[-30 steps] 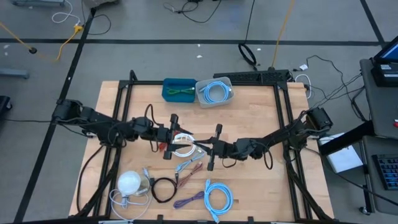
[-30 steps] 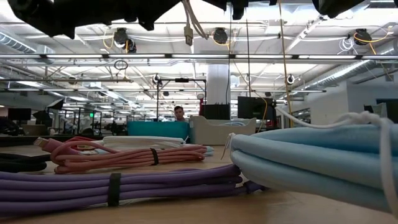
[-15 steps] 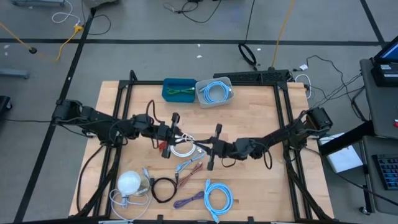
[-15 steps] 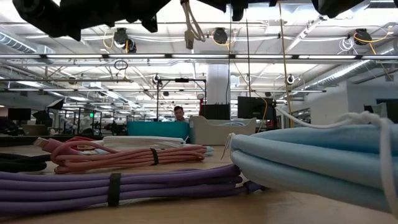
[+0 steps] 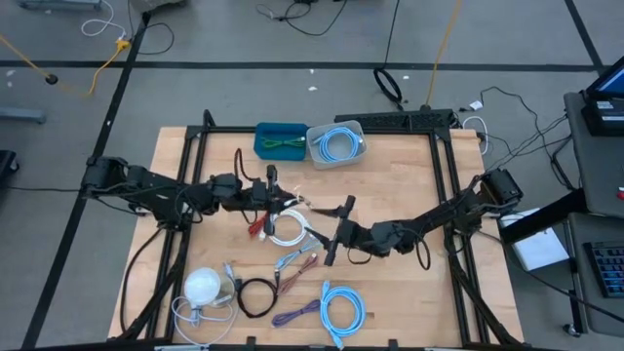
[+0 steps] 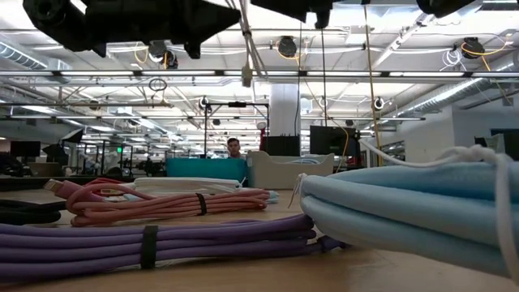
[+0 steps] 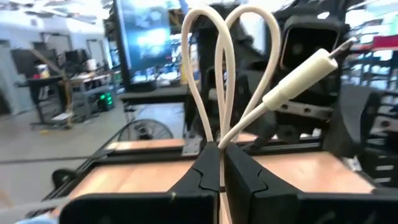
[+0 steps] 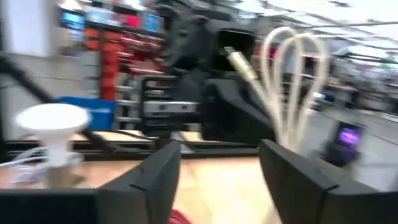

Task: Pick & Place USB Port
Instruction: Put the white usb cable into the blue bin

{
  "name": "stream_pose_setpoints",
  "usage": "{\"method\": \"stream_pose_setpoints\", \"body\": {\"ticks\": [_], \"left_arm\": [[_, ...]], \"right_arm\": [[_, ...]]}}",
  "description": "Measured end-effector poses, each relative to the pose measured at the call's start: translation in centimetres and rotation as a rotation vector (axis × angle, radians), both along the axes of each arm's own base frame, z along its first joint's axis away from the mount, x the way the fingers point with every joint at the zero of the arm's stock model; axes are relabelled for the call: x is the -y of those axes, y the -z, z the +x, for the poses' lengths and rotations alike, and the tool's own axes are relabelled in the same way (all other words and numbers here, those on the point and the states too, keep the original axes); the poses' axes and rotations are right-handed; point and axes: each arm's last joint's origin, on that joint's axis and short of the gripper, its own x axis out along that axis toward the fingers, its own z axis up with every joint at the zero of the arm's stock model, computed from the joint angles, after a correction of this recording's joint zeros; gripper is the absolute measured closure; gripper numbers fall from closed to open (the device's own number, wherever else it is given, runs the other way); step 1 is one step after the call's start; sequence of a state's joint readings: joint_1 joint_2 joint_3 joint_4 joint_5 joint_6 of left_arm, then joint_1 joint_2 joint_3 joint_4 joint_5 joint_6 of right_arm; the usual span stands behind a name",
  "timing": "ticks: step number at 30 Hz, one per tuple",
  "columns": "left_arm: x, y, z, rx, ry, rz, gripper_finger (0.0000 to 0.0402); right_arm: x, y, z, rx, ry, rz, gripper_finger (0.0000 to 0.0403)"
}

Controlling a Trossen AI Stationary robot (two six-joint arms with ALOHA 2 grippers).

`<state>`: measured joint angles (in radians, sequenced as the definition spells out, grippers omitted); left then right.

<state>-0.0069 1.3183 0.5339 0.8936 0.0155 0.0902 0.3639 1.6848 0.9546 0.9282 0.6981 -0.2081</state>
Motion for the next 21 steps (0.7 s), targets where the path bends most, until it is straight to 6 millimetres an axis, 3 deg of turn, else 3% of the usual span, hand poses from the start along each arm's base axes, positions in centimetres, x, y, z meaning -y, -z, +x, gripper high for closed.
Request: {"method": "stream_pose_setpoints", "body": {"ticks": [5, 10, 15, 21], "left_arm": [[-1.3, 0.3, -0.6, -0.110, -0.311, 0.055, 0.0399], [-2.8, -0.5, -0.6, -0.342, -0.623, 0.211, 0.0399], [-4.9, -3.3, 0.6, -0.566, -0.715, 0.314, 0.0399], [-10.1, -7.0, 1.4, -0.885, -0.738, 0.348, 0.0399]], "right_arm": [[-1.5, -0.1, -0.7, -0.020, -0.013, -0.023, 0.0119], [-4.0, 0.3, -1.8, -0.061, -0.053, -0.036, 0.0098], [-5.7, 1.2, -2.9, -0.136, -0.025, -0.037, 0.0105], [-6.7, 1.9, -3.5, -0.177, -0.057, 0.005, 0.0116]]}}
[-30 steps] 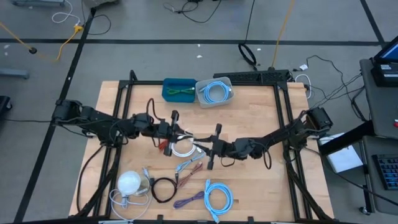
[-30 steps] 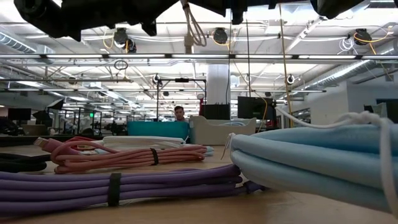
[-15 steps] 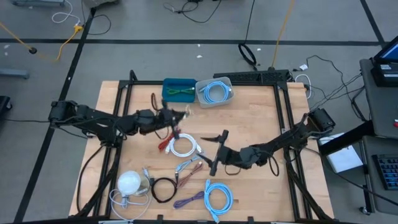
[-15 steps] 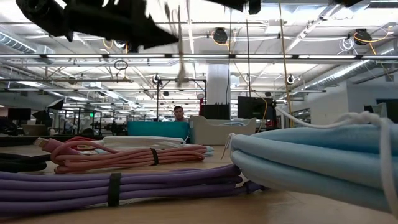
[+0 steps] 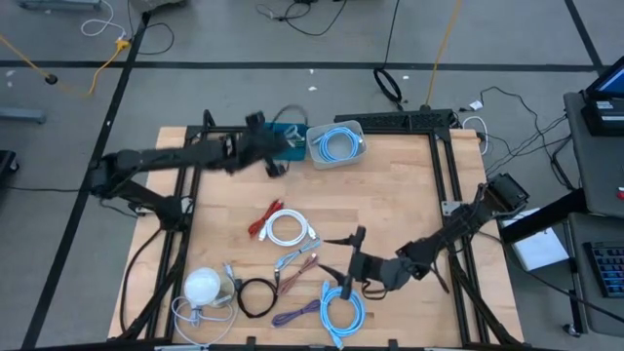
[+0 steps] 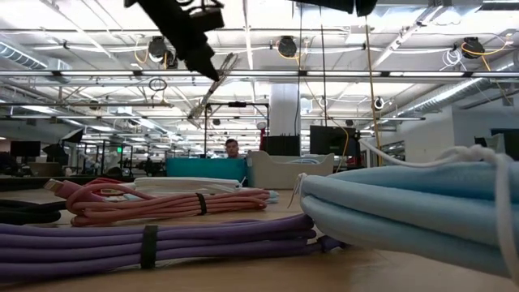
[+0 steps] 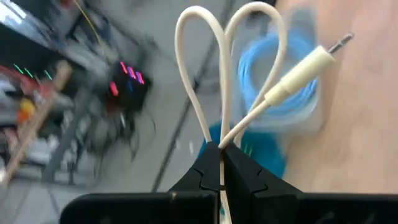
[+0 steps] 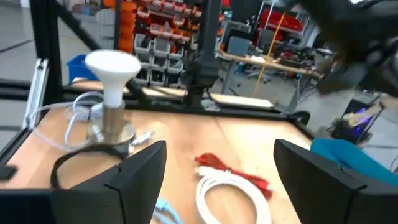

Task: Pick & Place USB Port
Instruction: Put the white usb cable into the blue bin

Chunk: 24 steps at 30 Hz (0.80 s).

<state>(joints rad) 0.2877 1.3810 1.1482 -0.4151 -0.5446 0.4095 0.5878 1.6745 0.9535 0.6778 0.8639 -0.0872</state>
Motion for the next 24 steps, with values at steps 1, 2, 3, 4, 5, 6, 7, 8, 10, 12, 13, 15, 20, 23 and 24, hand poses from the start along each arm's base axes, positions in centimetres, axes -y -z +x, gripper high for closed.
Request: {"method": "stream_pose_setpoints", "body": {"ticks": [1, 2, 3, 4, 5, 6, 7, 8, 10, 12, 13, 15, 20, 23, 24], "left_arm": [[-1.1, -0.6, 0.0, -0.043, -0.022, -0.024, 0.0399], [-2.3, -1.2, 0.2, -0.066, -0.038, -0.047, 0.0399], [-3.3, -1.6, 0.3, -0.091, -0.054, -0.072, 0.0399], [-4.3, -1.9, 0.2, -0.122, -0.068, -0.099, 0.0399], [-5.2, -2.2, 0.3, -0.150, -0.071, -0.124, 0.0399], [-6.0, -2.5, 0.5, -0.160, -0.073, -0.137, 0.0399], [-6.8, -2.7, 0.7, -0.172, -0.070, -0.153, 0.0399], [-7.5, -2.6, 0.8, -0.200, -0.061, -0.174, 0.0399], [-8.5, -2.0, 1.1, -0.274, -0.009, -0.225, 0.0399], [-9.2, -1.1, 1.6, -0.345, 0.056, -0.275, 0.0399], [-9.5, -0.5, 1.6, -0.390, 0.074, -0.299, 0.0399], [-10.4, 1.1, 1.9, -0.472, 0.087, -0.343, 0.0400], [-12.4, 4.3, 1.8, -0.572, 0.080, -0.451, 0.0400], [-12.8, 5.2, 2.2, -0.587, 0.106, -0.457, 0.0400], [-12.9, 5.4, 2.4, -0.578, 0.118, -0.452, 0.0400]], "right_arm": [[-0.1, 0.1, -0.1, -0.011, -0.003, -0.001, 0.0116], [-0.2, 0.2, -0.2, -0.017, -0.006, 0.002, 0.0116], [-0.3, 0.3, -0.2, -0.021, -0.009, 0.004, 0.0116], [-0.4, 0.3, -0.3, -0.024, -0.011, 0.002, 0.0116], [-0.4, 0.3, -0.3, -0.026, -0.014, 0.001, 0.0115], [-0.5, 0.3, -0.3, -0.027, -0.015, 0.000, 0.0115], [-0.5, 0.3, -0.3, -0.027, -0.016, 0.000, 0.0116], [-0.5, 0.4, -0.4, -0.027, -0.016, 0.003, 0.0116], [-0.5, 0.5, -0.4, -0.030, -0.015, 0.014, 0.0118], [-0.4, 0.8, -0.5, -0.038, -0.013, 0.013, 0.0119], [-0.3, 0.9, -0.5, -0.040, -0.012, 0.012, 0.0119], [-0.3, 1.0, -0.6, -0.039, -0.011, 0.019, 0.0119], [-0.2, 1.1, -0.6, -0.041, -0.008, 0.019, 0.0119], [0.0, 1.1, -0.4, -0.041, -0.002, 0.019, 0.0119], [0.1, 1.1, -0.4, -0.041, 0.000, 0.019, 0.0119]]}}
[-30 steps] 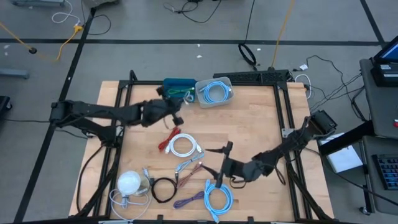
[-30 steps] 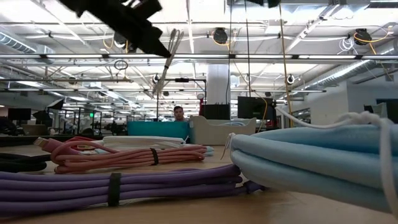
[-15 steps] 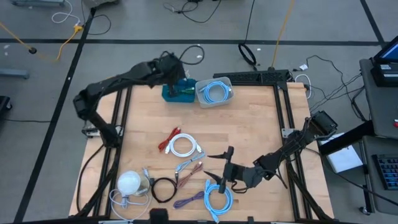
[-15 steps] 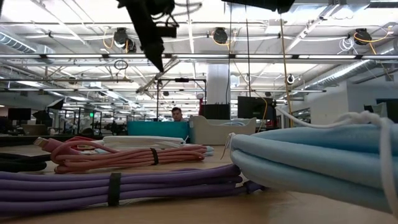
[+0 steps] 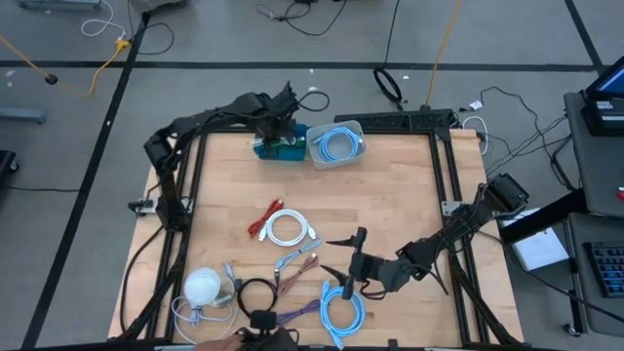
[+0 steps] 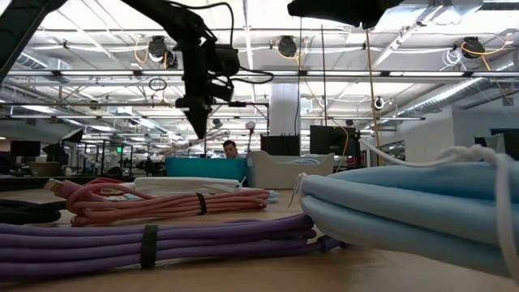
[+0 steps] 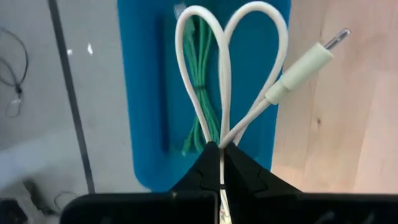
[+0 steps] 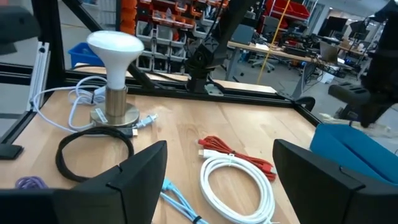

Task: Pick & Place USB Port
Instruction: Put the white usb cable into the blue bin

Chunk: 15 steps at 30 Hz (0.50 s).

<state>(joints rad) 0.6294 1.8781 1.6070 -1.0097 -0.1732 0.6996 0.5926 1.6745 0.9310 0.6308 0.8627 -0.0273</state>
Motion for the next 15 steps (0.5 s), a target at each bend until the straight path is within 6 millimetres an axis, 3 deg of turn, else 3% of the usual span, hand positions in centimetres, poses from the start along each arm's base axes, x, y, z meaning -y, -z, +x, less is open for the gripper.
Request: {"method": "stream_pose_setpoints", "body": {"ticks": [7, 15], "left_arm": [[-0.4, -0.3, 1.0, 0.103, 0.071, 0.034, 0.0400], [-0.6, 0.2, 1.2, 0.104, 0.085, 0.023, 0.0400]], "right_arm": [[0.3, 0.2, 0.1, -0.014, 0.013, 0.008, 0.0119], [0.3, 0.3, 0.1, -0.018, 0.013, 0.006, 0.0119]]}}
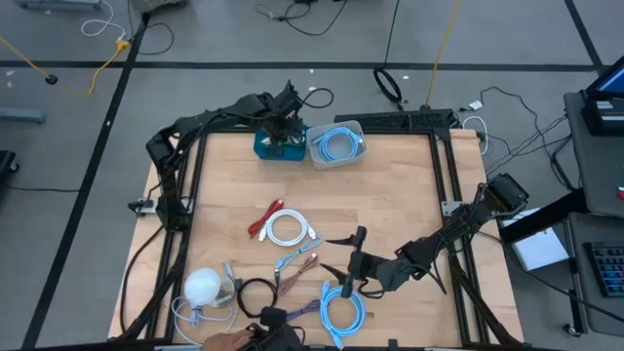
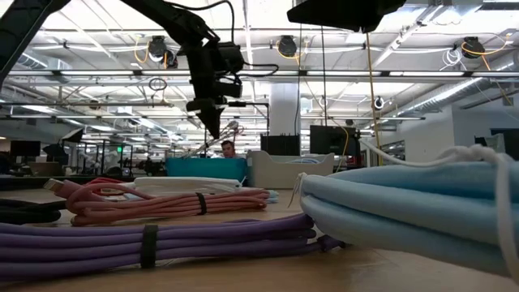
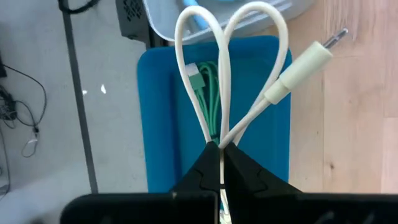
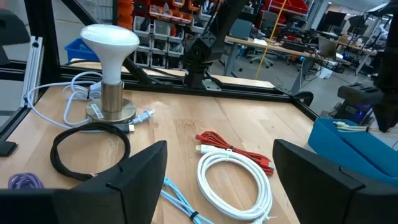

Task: Pick & Place USB Port
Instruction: Put the white usb cable into the blue bin

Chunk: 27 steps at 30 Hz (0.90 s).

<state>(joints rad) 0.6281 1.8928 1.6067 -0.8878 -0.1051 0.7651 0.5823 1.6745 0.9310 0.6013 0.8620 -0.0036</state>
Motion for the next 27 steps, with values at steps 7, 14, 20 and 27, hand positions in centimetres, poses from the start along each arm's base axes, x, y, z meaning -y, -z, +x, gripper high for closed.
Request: {"method": "stream_pose_setpoints", "body": {"ticks": [7, 14, 20, 27], "left_arm": [[-0.3, 1.6, 0.5, -0.035, -0.008, -0.019, 0.0400], [-0.9, 3.3, 0.3, -0.129, -0.046, -0.029, 0.0400], [-1.3, 3.7, 0.1, -0.132, -0.084, -0.032, 0.0391], [-1.2, 3.7, 0.4, -0.096, -0.117, -0.048, 0.0324]], "right_arm": [[0.0, 0.0, 0.0, 0.002, 0.000, 0.016, 0.0119], [0.0, 0.1, 0.0, 0.001, 0.000, 0.015, 0.0119], [0.0, 0.1, 0.0, -0.002, 0.000, 0.014, 0.0119], [0.0, 0.1, 0.0, -0.002, 0.000, 0.014, 0.0119]]}}
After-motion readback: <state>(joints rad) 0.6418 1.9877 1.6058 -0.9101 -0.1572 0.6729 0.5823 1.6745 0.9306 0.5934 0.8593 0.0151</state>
